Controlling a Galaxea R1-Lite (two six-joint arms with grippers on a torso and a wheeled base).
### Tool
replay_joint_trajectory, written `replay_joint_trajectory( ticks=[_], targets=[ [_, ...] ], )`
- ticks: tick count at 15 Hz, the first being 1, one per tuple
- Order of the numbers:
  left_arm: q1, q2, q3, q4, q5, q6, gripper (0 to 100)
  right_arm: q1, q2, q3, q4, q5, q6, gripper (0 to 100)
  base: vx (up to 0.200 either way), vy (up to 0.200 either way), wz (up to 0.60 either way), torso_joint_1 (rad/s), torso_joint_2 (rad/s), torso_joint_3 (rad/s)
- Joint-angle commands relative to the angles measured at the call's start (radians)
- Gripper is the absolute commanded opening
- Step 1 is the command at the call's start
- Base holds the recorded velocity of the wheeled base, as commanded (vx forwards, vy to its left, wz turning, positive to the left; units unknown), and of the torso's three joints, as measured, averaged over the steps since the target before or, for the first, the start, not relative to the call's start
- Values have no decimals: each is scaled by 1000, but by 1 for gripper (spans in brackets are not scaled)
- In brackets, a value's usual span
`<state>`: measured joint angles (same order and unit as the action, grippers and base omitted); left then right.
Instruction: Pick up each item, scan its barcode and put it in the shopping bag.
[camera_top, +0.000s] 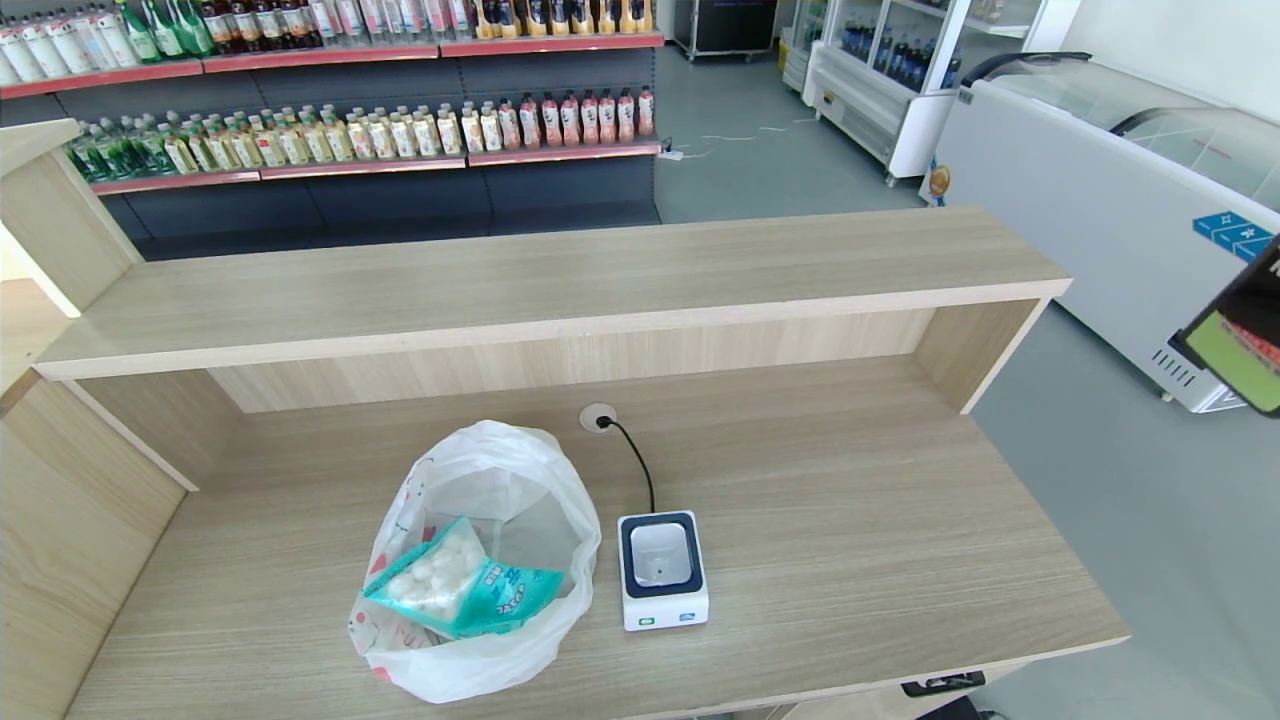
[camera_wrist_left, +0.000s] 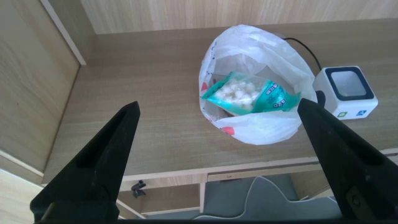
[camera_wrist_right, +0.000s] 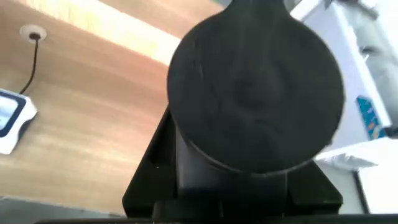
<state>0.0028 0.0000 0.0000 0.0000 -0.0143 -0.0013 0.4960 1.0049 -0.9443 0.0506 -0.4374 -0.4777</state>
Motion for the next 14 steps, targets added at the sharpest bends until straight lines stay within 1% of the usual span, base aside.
replay_joint_trajectory(
  ticks=[1,2,3,5,6,7,9,10,11,12,13,14],
  targets=[
    [0,2,0,0,0,0,100,-111,77,-103,242,83,200,0,0,0,0,0,0,0],
    [0,0,0,0,0,0,100,-119,80,-107,279,149,211,0,0,0,0,0,0,0],
    [0,0,0,0,-1,0,100,-135,101,-97,279,221,208,0,0,0,0,0,0,0],
    [0,0,0,0,0,0,100,-160,135,-67,213,279,191,0,0,0,0,0,0,0],
    [0,0,0,0,-1,0,100,-192,147,-50,169,310,157,0,0,0,0,0,0,0],
    [0,0,0,0,0,0,100,-243,167,-25,137,367,110,0,0,0,0,0,0,0],
    [0,0,0,0,-1,0,100,-316,196,-2,118,542,59,0,0,0,0,0,0,0],
    [0,0,0,0,0,0,100,-341,212,-1,110,646,25,0,0,0,0,0,0,0],
    [0,0,0,0,0,0,100,-344,227,2,90,727,19,0,0,0,0,0,0,0],
    [0,0,0,0,-1,0,100,-346,235,7,77,773,19,0,0,0,0,0,0,0],
    [0,0,0,0,-1,0,100,-346,247,30,46,855,8,0,0,0,600,7,7,-2],
    [0,2,0,0,0,0,100,-344,250,44,35,893,-12,0,0,0,600,2,7,7]
  ],
)
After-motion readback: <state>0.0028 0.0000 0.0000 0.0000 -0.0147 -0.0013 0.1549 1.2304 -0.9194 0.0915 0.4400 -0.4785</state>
